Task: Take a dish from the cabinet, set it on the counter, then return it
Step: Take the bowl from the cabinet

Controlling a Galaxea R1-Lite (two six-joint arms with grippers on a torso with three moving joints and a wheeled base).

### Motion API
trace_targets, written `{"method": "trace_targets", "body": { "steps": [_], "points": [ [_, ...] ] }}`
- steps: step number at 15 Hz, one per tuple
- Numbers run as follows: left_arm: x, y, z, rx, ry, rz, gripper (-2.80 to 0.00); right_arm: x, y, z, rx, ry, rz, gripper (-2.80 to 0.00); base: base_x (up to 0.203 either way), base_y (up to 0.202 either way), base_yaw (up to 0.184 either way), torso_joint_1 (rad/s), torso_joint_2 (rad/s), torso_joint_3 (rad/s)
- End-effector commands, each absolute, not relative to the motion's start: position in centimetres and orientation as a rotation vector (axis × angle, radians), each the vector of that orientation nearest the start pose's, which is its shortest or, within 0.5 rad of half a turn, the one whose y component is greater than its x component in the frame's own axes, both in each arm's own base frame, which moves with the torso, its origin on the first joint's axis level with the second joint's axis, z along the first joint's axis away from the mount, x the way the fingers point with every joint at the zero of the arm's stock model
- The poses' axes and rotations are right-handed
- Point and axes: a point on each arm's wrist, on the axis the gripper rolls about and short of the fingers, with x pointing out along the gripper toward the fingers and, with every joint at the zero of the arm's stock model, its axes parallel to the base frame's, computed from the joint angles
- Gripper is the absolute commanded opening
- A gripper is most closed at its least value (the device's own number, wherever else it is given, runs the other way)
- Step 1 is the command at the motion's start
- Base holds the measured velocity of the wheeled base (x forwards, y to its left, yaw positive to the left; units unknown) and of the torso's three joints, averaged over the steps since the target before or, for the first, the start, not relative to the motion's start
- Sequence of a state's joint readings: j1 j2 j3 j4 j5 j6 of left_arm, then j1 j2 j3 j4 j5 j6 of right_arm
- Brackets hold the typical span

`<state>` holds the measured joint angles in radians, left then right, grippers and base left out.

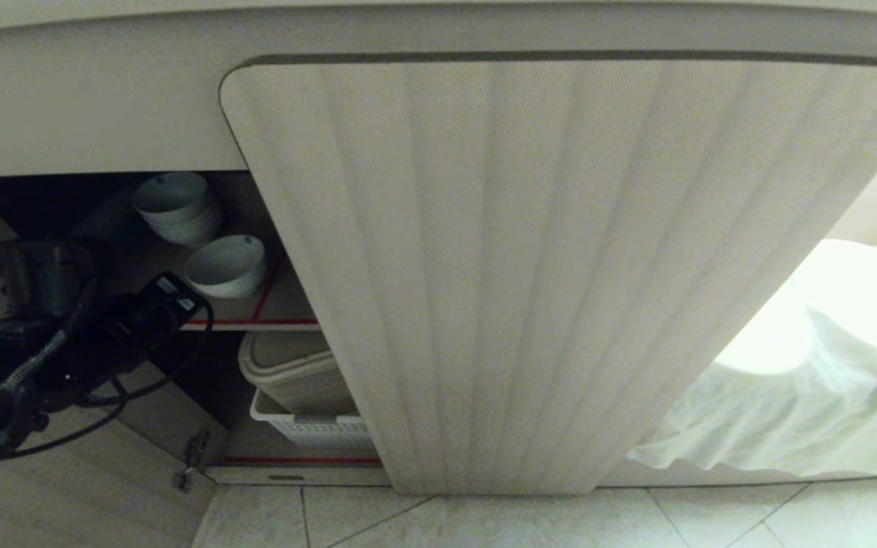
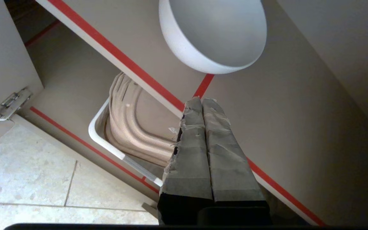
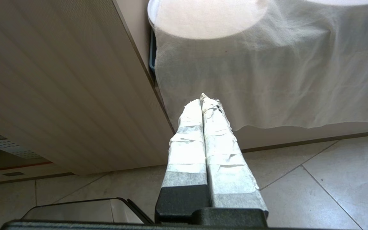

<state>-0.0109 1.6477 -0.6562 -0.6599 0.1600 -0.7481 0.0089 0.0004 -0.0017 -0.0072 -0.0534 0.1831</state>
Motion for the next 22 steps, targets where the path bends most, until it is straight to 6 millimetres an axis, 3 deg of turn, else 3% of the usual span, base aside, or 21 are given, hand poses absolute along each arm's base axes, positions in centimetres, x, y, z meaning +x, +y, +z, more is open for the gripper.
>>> {"method": "trace_targets", "body": {
  "steps": [1, 4, 5, 22],
  "points": [
    [27.86, 0.06, 16.23, -0.717, 0.252, 0.263, -2.8, -2.29, -0.14, 7.67, 0.184, -0.013, -0.044, -2.8, 0.0, 0.0, 0.0, 0.0, 0.0, 0.0],
    [27.82, 0.06, 16.16, -0.718, 0.253, 0.264, -2.8, -2.29, -0.14, 7.67, 0.184, -0.013, -0.044, -2.8, 0.0, 0.0, 0.0, 0.0, 0.0, 0.0],
    [27.8, 0.06, 16.12, -0.727, 0.254, 0.266, 0.0, -2.29, -0.14, 7.67, 0.184, -0.013, -0.044, -2.8, 0.0, 0.0, 0.0, 0.0, 0.0, 0.0],
    [28.21, 0.06, 15.8, -0.731, 0.26, 0.269, 0.0, -2.29, -0.14, 7.67, 0.184, -0.013, -0.044, -2.8, 0.0, 0.0, 0.0, 0.0, 0.0, 0.0]
  ]
}}
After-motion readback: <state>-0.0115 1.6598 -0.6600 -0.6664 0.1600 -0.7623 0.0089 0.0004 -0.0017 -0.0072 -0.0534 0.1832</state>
